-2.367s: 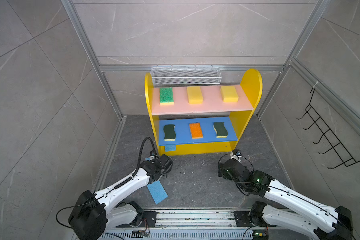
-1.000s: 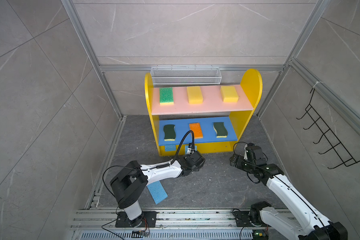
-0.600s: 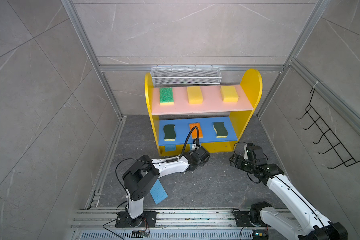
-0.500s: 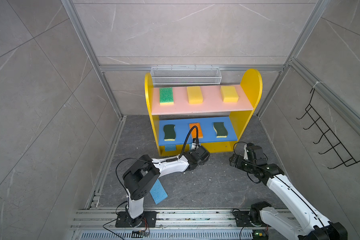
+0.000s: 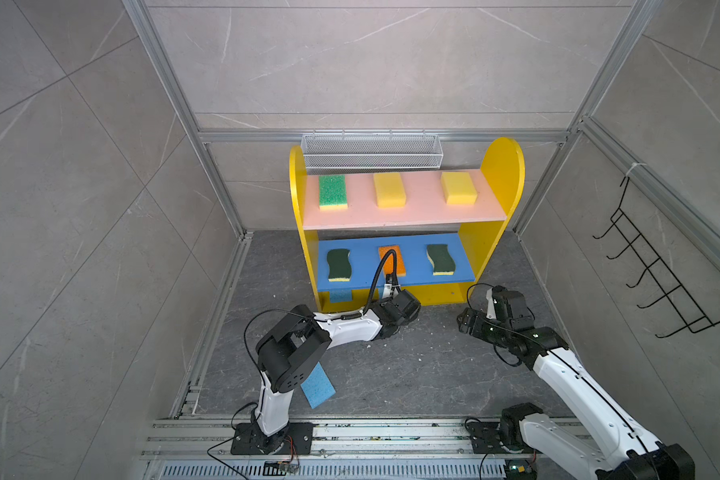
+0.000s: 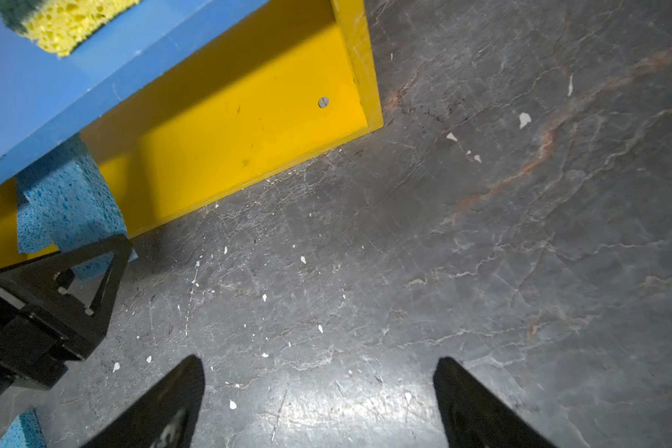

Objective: Arrange cleaning sponges on a shelf
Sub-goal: Place the cleaning sponge on the shelf.

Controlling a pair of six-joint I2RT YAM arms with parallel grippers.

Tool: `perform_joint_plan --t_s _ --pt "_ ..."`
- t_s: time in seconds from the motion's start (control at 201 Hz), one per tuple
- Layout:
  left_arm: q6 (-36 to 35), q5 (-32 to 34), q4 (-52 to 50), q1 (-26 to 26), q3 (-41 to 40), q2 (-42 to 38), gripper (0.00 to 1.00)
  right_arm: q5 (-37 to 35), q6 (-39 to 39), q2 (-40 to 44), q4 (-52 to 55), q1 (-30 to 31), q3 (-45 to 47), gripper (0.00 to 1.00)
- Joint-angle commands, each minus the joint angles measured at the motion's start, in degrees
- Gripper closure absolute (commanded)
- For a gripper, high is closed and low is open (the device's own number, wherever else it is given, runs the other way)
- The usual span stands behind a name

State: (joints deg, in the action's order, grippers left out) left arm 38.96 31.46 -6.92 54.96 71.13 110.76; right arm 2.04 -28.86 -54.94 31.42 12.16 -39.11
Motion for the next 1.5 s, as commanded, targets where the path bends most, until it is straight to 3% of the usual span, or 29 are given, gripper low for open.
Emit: perform_joint_plan --t_s 0.0,0.732,1.07,1.498 --pt "-1.2 2.1 3.2 -0.5 2.6 2.2 0.26 0.6 0.6 -0.1 0.1 -0.3 -0.9 0.05" --pt "-1.1 4.6 3.8 -1.7 7.3 8.5 0.26 1.6 0.7 0.5 -0.7 -0.2 0.1 0.05" --pt "-1.2 4.7 7.6 -1.5 3.3 7.5 0.27 1.9 0.7 0.8 -0.9 -0.3 0.6 0.06" --pt "-3.7 9.5 10.1 1.7 0.5 5.5 0.27 1.6 1.2 2.4 -0.2 -0.3 0.4 0.07"
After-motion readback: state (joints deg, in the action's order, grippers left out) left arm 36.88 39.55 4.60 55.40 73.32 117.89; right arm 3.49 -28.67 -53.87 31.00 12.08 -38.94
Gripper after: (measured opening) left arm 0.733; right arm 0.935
